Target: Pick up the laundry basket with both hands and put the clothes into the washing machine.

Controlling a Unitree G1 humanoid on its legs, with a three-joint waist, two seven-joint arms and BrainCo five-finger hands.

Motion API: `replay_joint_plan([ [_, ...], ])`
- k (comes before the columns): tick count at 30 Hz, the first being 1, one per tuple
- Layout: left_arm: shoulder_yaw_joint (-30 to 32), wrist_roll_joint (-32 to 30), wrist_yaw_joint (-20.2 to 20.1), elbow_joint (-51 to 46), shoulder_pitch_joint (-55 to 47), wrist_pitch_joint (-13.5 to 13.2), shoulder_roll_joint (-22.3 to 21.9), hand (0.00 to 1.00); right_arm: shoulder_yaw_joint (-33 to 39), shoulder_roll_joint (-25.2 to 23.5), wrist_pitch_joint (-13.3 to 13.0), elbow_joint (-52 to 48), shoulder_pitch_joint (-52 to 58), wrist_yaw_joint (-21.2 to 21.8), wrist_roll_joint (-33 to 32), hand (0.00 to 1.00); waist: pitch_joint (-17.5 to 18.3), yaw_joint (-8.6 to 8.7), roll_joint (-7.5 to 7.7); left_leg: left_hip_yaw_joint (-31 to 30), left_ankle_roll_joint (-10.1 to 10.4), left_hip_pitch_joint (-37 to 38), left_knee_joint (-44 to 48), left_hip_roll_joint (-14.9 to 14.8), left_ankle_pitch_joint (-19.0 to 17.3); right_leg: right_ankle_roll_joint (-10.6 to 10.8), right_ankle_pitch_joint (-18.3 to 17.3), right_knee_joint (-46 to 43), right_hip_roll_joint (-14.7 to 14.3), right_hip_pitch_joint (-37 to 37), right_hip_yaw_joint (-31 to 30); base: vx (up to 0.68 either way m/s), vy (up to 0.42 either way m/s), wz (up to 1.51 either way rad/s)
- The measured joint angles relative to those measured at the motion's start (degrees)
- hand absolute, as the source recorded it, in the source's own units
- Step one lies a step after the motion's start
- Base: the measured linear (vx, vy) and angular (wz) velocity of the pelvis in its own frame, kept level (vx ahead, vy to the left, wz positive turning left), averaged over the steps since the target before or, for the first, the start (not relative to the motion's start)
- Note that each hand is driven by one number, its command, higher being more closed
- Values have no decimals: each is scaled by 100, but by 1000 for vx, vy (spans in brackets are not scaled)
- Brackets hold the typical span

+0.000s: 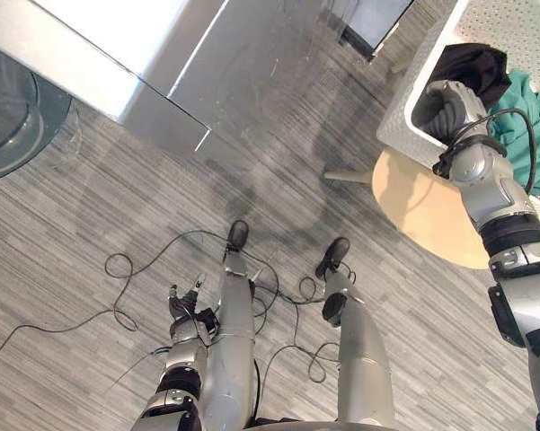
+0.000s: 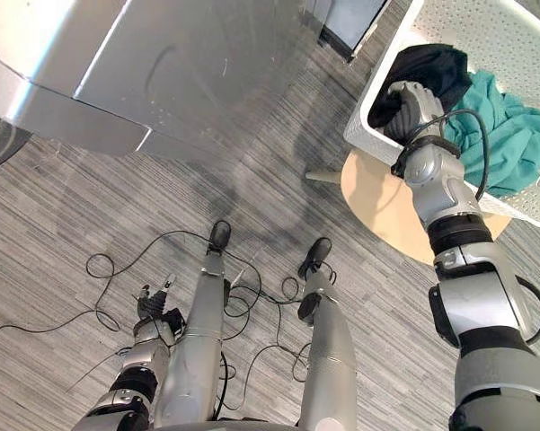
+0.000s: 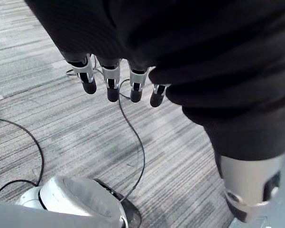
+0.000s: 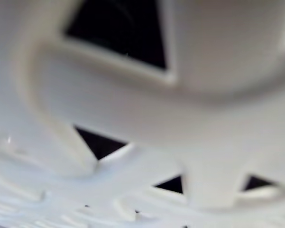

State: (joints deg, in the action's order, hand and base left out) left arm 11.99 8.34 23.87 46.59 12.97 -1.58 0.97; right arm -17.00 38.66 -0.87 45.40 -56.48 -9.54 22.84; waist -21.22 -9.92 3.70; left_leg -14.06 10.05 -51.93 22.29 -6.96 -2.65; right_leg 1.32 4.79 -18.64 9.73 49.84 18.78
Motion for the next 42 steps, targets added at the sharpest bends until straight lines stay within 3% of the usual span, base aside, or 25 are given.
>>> replay_joint_plan([
  [7, -52, 0, -45, 3, 80, 2, -96, 0, -343, -28, -7, 28, 157, 154, -40, 100, 3, 12, 6, 12, -8, 133, 62, -8, -7, 1, -2, -21, 27, -161, -9, 62, 7, 1],
  [11, 14, 8, -143, 83, 79, 14, -53, 0, -619, -203, 31, -13, 284, 256, -27, 100, -10, 112, 29, 57, -22, 389, 58, -17, -18, 3, -2, -1, 24, -407, -31, 55, 1, -3],
  [17, 224, 8, -145, 224, 41, 133, -7, 0, -387, -203, 151, -885, 286, 171, -243, 100, -60, 249, 124, 332, -65, 1076, -48, -88, -57, 43, 32, 156, -60, -961, -248, 26, -9, -17],
  [20, 218, 10, -167, 258, 17, 143, 26, 0, -28, -119, 149, -1374, 291, -45, -513, 100, -112, 324, 202, 470, -77, 1627, -281, -83, -57, 68, 39, 274, -67, -1376, -352, 18, -1, -16],
  [26, 126, 1, -400, 338, -179, 296, 143, 0, 484, 434, 154, -1778, 335, -44, -722, 100, -191, 521, 191, 563, -108, 2488, -631, 11, -31, 116, 35, 391, -46, -2030, -495, 56, -3, -7],
  [29, 143, -8, -492, 336, -350, 367, 273, 0, 1265, 745, 137, -2693, 737, -53, -735, 100, -241, 651, 186, 639, -142, 2862, -736, 30, -52, 132, 27, 467, -39, -2345, -548, 74, 22, -11],
  [34, 242, -18, -509, 337, -628, 387, 332, 0, 2105, 821, 129, -3569, 1075, -247, -827, 100, -222, 866, 169, 794, -238, 3413, -937, 108, -111, 246, -44, 504, 30, -2728, -672, 50, 31, -12],
  [37, 592, -17, -524, 338, -888, 444, 300, 0, 2639, 821, 115, -4099, 1451, -347, -935, 100, 12, 912, 116, 931, -285, 3694, -1102, 125, -136, 316, 1, 724, 25, -2952, -779, 75, 51, -20],
  [42, 892, 263, -553, 0, -1258, 477, 225, 0, 3413, 803, 92, -4573, 2025, -523, -1008, 100, 667, 935, -122, 969, -334, 4209, -1471, 168, -113, 410, 62, 1146, 36, -3467, -795, 127, 46, -5],
])
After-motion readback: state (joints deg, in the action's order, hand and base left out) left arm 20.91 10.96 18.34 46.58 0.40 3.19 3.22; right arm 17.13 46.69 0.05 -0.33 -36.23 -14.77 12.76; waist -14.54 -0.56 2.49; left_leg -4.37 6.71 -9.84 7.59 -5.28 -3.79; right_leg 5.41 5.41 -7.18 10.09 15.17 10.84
